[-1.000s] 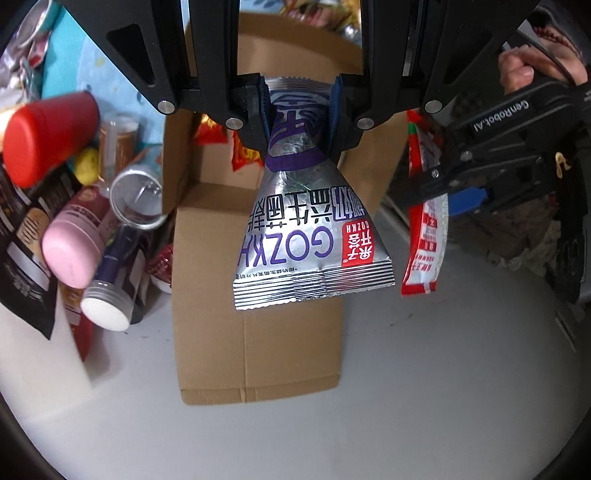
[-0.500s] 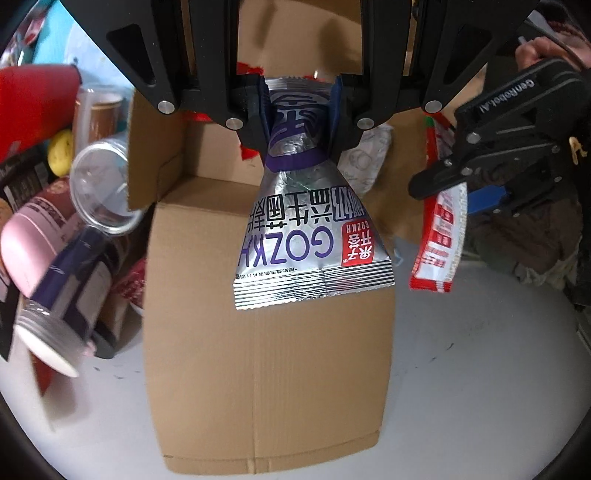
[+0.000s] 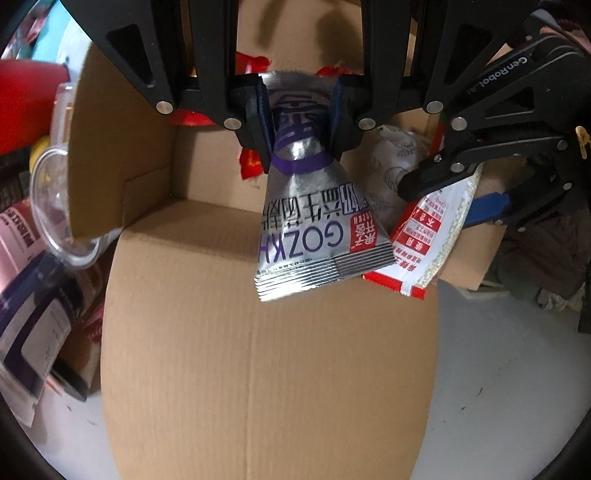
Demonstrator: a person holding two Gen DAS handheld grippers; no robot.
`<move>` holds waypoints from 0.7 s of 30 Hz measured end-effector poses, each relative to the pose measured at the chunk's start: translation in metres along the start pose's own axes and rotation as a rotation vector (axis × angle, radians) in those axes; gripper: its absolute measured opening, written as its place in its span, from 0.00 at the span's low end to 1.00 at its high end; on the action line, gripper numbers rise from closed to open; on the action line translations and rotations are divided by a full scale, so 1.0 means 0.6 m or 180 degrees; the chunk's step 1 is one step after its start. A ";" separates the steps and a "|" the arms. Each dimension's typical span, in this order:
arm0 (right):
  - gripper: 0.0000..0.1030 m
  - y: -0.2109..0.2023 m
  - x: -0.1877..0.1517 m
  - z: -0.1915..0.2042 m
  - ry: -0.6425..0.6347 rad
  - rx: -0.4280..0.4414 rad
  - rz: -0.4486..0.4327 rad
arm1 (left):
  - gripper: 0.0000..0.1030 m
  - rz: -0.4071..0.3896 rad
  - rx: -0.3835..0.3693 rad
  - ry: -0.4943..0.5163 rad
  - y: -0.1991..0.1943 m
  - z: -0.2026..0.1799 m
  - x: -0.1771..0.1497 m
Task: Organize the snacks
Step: 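Lower both packets into the box and open both tools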
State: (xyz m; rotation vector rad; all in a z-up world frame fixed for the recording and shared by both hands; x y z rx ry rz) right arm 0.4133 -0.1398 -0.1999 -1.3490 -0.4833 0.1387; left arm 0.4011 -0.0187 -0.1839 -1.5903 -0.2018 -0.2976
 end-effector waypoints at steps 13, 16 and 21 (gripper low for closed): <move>0.52 -0.047 -0.022 0.003 0.0123 -0.0256 -0.0001 | 0.52 -0.0048 0.0135 -0.0022 -0.043 -0.010 -0.003; 0.52 -0.070 -0.030 0.007 0.0151 -0.0284 -0.0039 | 0.52 -0.0114 0.0132 0.0004 -0.070 -0.016 -0.004; 0.52 -0.123 -0.061 -0.003 0.0201 -0.0301 -0.0155 | 0.52 -0.0267 0.0074 0.0038 -0.126 -0.022 -0.004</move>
Point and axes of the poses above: each gripper's, at about its wrist camera, not at the fingertips, and y roughly the way its jaws point, z to its left, x to its top, the point moved 2 cm from there along y, roughly the way its jaws point, and after that the axes turned 8 degrees about z, right-handed, at the moved point
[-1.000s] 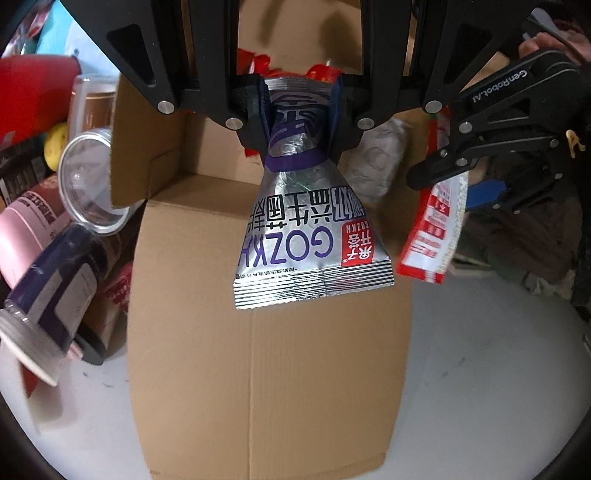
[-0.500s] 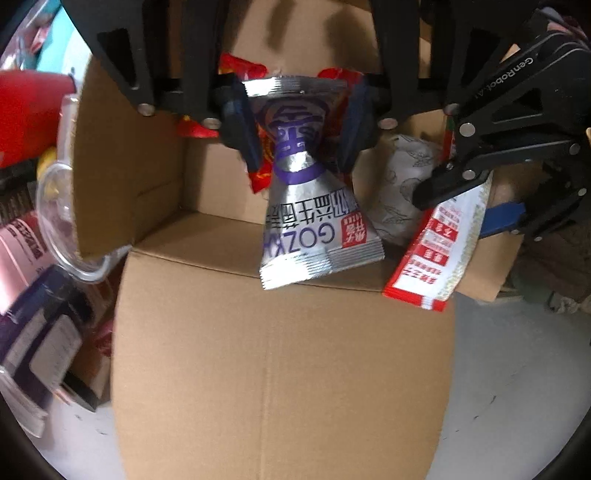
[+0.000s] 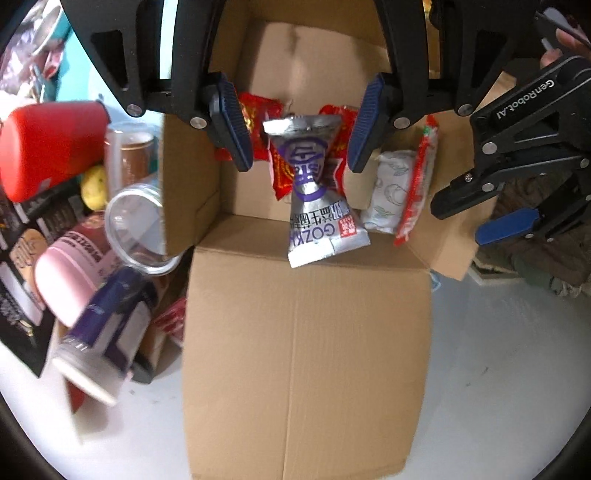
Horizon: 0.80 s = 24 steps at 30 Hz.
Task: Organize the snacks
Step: 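Lower both packets into the box and open both tools, then lift both tools out of the box and back toward the table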
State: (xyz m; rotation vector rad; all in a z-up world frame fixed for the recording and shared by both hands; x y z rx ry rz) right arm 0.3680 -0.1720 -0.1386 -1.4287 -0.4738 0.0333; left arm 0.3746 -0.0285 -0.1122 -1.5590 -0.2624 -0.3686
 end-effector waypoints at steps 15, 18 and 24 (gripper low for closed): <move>0.52 -0.216 -0.014 0.044 0.0002 -0.0141 -0.0647 | 0.52 -0.0657 -0.0109 0.0034 -0.220 -0.010 -0.026; 0.52 -0.265 -0.036 0.058 -0.0001 -0.0177 -0.0789 | 0.52 -0.0800 -0.0144 0.0056 -0.267 -0.013 -0.040; 0.52 -0.345 -0.084 0.078 -0.0008 -0.0230 -0.0992 | 0.52 -0.1061 -0.0191 0.0104 -0.355 -0.017 -0.081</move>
Point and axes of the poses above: each gripper's, at about its wrist camera, not at the fingertips, and y roughly the way its jaws point, z to its left, x to its top, the point moved 2 cm from there along y, roughly the way its jaws point, and after that the axes turned 8 degrees about z, right-handed, at the moved point
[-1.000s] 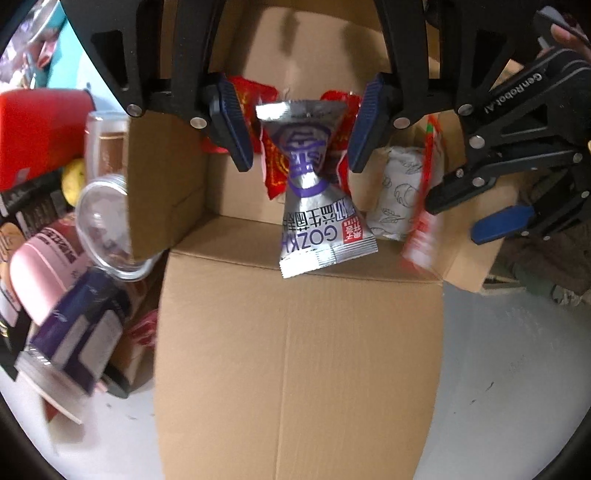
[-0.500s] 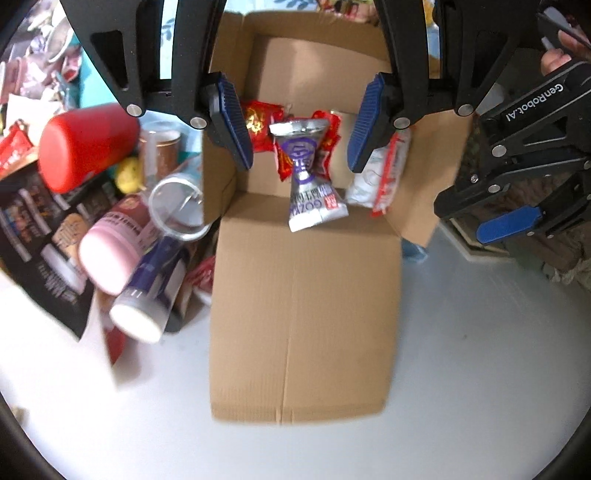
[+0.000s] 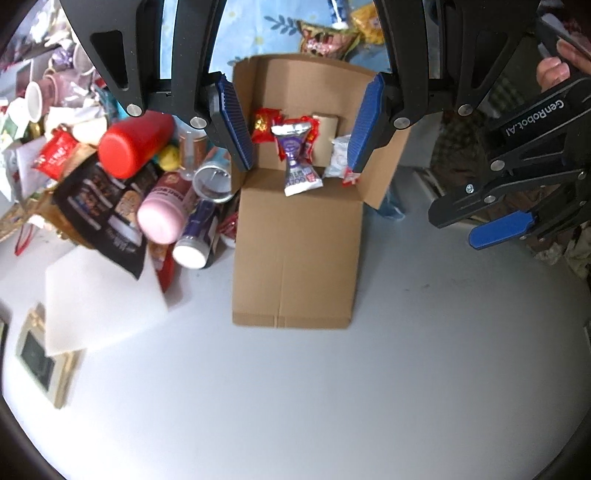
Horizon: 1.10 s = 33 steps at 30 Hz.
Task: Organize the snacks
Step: 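Lift both tools out of the box and back toward the table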
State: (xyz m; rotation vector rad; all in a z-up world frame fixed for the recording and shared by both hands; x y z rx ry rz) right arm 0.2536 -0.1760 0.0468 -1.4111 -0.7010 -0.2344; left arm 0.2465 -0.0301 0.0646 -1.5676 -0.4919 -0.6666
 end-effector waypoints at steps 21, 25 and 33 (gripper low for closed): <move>0.60 -0.160 -0.135 0.059 0.0027 -0.0013 -0.0258 | 0.77 -0.0224 0.0015 0.0136 -0.159 -0.029 -0.112; 0.60 -0.159 -0.168 0.066 0.0045 0.0000 -0.0179 | 0.80 -0.0228 0.0047 0.0192 -0.168 -0.033 -0.140; 0.62 -0.144 -0.224 0.073 0.0116 0.0111 -0.0051 | 0.80 -0.0080 -0.0018 0.0300 -0.165 -0.043 -0.193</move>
Point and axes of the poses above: each gripper's, at about its wrist camera, not at the fingertips, and y roughly the way its jaws point, z to its left, x to its top, the point moved 2 cm from there along y, roughly the way its jaws point, and after that the axes turned 8 degrees about z, right-handed, at the moved point
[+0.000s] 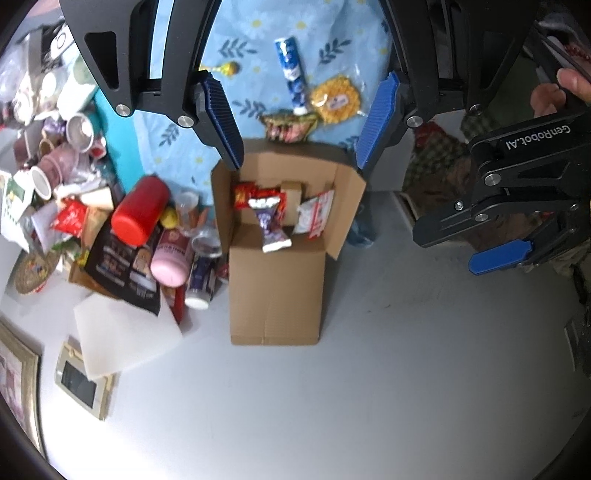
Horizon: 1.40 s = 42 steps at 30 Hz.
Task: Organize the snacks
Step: 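Lift both tools out of the box and back toward the table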
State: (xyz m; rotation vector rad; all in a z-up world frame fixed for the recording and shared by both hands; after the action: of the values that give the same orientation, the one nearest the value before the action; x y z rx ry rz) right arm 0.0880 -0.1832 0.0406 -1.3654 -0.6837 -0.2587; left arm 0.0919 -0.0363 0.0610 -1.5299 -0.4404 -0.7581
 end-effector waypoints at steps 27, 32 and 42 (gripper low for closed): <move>0.62 0.178 -0.171 0.013 -0.0126 0.0298 0.0924 | 0.80 0.1048 -0.0283 0.0131 0.166 -0.024 -0.195; 0.62 0.224 -0.195 0.015 -0.0182 0.0361 0.1097 | 0.80 0.1211 -0.0332 0.0130 0.209 -0.019 -0.219; 0.55 0.333 -0.221 -0.025 -0.0051 0.0373 0.1482 | 0.80 0.1470 -0.0158 0.0241 0.305 -0.008 -0.237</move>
State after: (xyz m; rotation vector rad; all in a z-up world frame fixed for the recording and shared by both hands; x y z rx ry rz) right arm 0.0981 -0.1835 -0.1996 -1.3732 -0.3709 0.1617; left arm 0.1152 -0.0390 -0.1697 -1.5649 -0.0050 -0.4639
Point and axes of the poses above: each gripper's, at about its wrist camera, not at the fingertips, and y roughly the way its jaws point, z to its left, x to its top, the point moved 2 cm from there along y, roughly the way its jaws point, and after that the axes turned 8 degrees about z, right-handed, at the moved point
